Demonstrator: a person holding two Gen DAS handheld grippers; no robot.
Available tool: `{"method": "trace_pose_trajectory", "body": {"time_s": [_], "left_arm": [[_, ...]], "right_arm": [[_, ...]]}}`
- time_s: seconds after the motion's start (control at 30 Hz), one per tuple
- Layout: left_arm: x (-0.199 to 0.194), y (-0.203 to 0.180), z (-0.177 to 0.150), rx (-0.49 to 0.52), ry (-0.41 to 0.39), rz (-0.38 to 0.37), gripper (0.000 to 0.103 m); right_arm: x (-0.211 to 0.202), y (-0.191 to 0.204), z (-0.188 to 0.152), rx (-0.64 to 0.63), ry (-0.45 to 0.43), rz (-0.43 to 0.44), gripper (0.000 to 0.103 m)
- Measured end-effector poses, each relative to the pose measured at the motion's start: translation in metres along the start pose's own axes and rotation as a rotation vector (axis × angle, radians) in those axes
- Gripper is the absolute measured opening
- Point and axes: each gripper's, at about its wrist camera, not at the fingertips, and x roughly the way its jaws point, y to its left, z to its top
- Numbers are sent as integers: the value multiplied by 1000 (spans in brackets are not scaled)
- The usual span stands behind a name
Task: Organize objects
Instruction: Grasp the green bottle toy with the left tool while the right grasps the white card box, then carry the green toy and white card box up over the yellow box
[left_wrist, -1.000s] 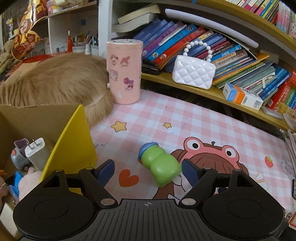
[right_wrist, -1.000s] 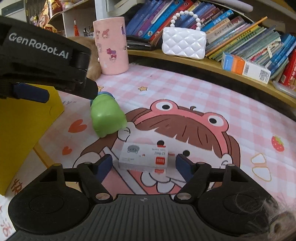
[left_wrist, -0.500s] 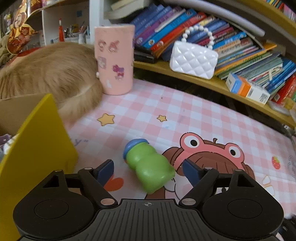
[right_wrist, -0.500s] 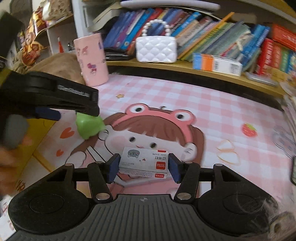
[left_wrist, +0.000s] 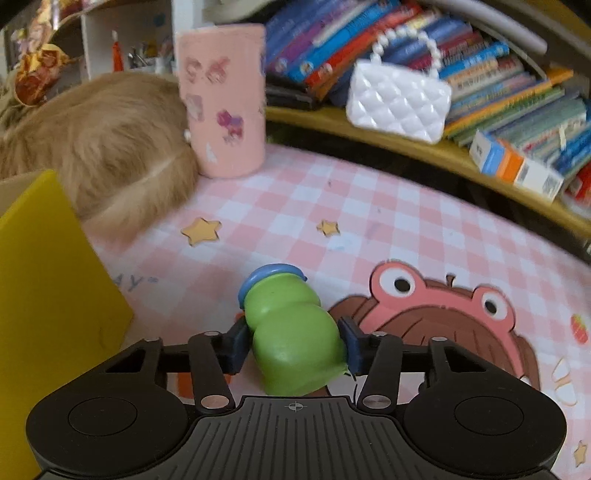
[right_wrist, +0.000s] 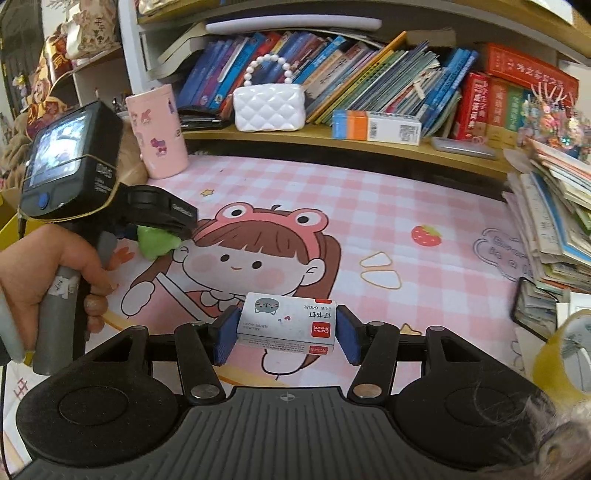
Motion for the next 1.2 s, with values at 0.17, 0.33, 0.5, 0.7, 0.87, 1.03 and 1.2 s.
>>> {"method": "trace_pose_trajectory", "body": {"time_s": [0.17, 0.33, 0.5, 0.7, 0.87, 1.03, 1.2], "left_arm": [[-32, 6, -3, 30, -60, -35, 47], [-65, 21, -14, 6, -79, -79, 47], [-108, 33, -32, 12, -103, -140, 47], [-149, 37, -60, 89, -85, -259, 47], [-172, 48, -82, 185, -58, -329, 47], [-193, 67, -102, 213, -49, -370, 47], [-209, 90, -122, 250, -47, -389, 47]], "right_arm": [[-4, 4, 0, -5, -3, -1, 52], [-8, 13, -3, -14, -2, -14, 52], [-15, 18, -8, 17, 24, -66, 52], [-32, 25, -18, 54, 42, -100, 52], [-51, 40, -30, 54, 53, -117, 52], [-70, 62, -45, 64, 59, -137, 52], [-87, 90, -62, 92, 73, -159, 52]]}}
